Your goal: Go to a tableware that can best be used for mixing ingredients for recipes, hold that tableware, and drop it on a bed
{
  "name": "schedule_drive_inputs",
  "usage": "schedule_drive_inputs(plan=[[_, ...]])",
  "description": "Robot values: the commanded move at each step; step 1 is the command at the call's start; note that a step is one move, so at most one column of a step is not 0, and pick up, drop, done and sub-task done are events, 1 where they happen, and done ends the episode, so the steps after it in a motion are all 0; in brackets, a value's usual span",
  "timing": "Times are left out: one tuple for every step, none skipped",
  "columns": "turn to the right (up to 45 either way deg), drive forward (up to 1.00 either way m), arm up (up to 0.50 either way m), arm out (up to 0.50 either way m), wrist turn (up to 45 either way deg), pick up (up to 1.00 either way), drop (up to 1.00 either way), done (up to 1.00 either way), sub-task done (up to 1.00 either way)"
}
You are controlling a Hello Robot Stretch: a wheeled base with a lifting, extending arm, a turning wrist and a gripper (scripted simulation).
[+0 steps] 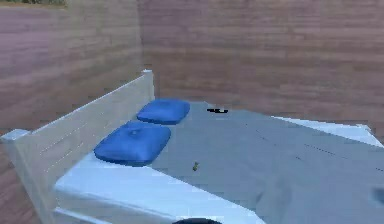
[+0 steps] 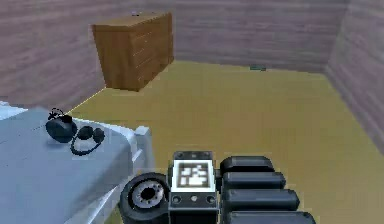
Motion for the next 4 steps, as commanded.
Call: schedule_drive_inputs(plan=[[-45.0, 0.00, 0.00, 0.00, 0.0, 0.00, 0.00, 0.00, 0.00], [-9.0, 0.00, 0.00, 0.00, 0.0, 0.00, 0.00, 0.00, 0.00], [45.0, 0.00, 0.00, 0.00, 0.0, 0.00, 0.00, 0.00, 0.00], [15.0, 0.00, 0.00, 0.00, 0.0, 0.00, 0.00, 0.00, 0.00]])
